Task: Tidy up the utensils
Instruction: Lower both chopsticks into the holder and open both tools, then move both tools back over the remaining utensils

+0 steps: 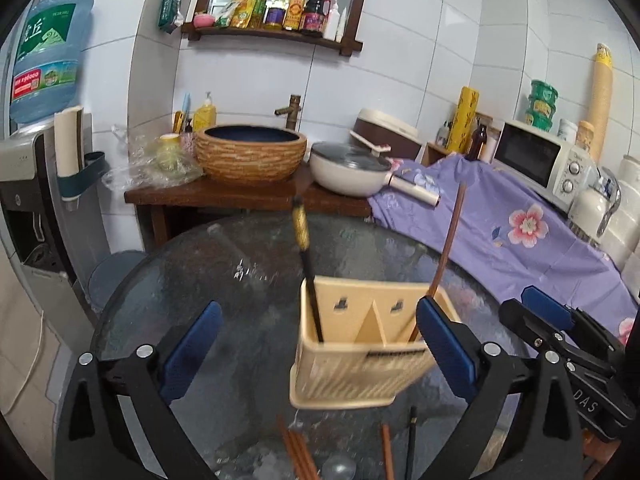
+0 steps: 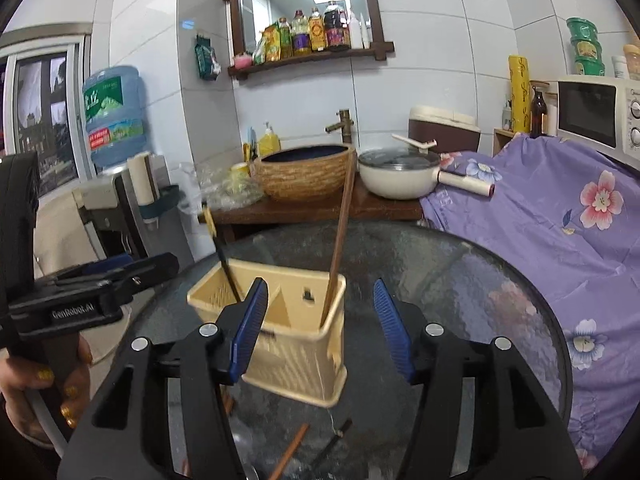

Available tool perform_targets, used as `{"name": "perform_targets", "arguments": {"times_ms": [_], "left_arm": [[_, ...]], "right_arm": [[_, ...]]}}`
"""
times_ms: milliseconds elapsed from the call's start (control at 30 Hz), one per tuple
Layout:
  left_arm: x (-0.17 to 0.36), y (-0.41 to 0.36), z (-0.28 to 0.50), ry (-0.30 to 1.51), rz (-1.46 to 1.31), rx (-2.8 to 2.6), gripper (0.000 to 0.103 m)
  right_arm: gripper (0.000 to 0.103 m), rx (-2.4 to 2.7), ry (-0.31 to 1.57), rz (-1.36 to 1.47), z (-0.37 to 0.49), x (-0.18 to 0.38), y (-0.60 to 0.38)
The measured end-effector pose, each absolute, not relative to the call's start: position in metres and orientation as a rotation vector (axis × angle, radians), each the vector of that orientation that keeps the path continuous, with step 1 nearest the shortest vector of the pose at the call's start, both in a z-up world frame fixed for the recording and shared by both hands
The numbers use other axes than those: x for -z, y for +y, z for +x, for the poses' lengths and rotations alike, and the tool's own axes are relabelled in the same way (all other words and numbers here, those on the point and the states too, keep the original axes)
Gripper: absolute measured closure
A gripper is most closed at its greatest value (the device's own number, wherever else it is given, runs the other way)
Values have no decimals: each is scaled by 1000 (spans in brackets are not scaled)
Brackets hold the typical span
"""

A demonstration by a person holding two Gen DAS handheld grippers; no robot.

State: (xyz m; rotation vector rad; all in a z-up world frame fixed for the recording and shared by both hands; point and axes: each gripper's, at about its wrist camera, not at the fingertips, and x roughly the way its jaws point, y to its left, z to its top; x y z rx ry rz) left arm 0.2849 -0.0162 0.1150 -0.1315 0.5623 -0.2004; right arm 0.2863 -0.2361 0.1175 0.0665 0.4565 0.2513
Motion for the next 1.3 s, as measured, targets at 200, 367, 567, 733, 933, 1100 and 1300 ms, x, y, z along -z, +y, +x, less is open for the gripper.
{"name": "perform_targets", "arguments": {"times_ms": [200,367,567,733,933,1100,1300], "left_arm": [[-71,-6,261,676,-108,194,7],[-36,0,244,758,-60,164,8],[-9,8,228,820,-59,142,13],[7,7,220,853,-46,136,20],[27,6,210,915,-54,150,37],[34,-1,200,943,-49,185,47],[39,-9,191,965,-35,223,54]], "right_arm": [[47,-290,610,39,265,-70,-230],[47,-286,714,-24,250,-26,-218],[51,-254,812,-10,242,12,-219],[57,-220,875,-12,247,31,-218],[60,-214,903,-19,254,37,-209],[64,-217,922,-26,260,42,-203],[67,-216,940,-26,265,45,-201]]}}
